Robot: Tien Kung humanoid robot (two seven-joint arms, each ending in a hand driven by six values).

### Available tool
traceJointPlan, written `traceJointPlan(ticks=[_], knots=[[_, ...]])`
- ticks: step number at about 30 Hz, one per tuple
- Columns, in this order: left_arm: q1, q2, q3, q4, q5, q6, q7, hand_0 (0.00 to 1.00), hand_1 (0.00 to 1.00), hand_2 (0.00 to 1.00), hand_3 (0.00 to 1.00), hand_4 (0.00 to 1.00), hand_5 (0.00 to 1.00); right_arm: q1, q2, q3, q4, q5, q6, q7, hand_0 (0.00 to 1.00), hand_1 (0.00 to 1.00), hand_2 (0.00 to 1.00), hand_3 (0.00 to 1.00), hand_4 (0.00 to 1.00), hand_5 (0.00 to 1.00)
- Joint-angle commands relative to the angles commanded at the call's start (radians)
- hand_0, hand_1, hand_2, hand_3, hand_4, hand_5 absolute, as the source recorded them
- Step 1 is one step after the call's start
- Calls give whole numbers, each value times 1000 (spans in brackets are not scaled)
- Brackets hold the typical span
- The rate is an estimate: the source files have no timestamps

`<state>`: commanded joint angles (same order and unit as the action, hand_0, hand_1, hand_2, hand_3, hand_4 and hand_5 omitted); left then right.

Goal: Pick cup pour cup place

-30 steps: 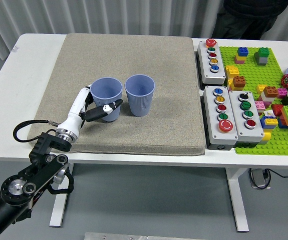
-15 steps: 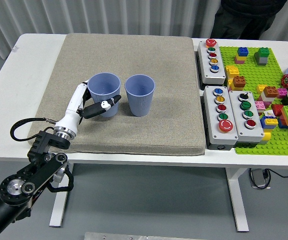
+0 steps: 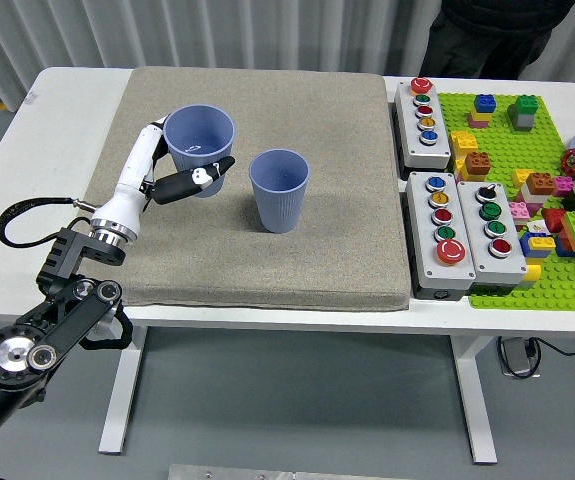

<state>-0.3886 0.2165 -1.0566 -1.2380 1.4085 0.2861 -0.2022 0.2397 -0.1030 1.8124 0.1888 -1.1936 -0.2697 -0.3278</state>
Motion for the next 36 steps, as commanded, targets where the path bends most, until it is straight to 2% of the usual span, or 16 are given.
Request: traceJointPlan(ticks=[1,9,13,17,28,33,36], knots=[[-7,4,3,2,21,-1,4,423,416,507,547,813,220,0,0,0,0,0,0,0,685,633,586,565,2,107],[-77,45,43,24,155,-6,41,417,416,502,548,803,206,2,-3,-7,0,8,-4,3,685,633,587,566,2,107],[-111,59,64,38,227,-24,69,418,416,501,549,796,193,0,-4,-7,1,5,-3,2,685,634,587,566,2,110],[-132,66,70,40,286,-35,93,418,416,501,549,796,193,-1,-4,-6,0,5,-3,2,685,634,587,566,2,110],[-206,83,80,40,529,-81,156,417,416,500,539,796,195,12,-8,-13,-1,18,-5,5,685,634,586,566,2,108],[-224,83,84,39,632,-83,169,416,418,498,536,800,203,14,-9,-14,-1,21,-6,5,685,633,586,565,2,109],[-227,83,85,37,663,-83,173,416,418,498,536,800,203,15,-9,-14,-1,21,-6,5,685,633,586,565,2,109]])
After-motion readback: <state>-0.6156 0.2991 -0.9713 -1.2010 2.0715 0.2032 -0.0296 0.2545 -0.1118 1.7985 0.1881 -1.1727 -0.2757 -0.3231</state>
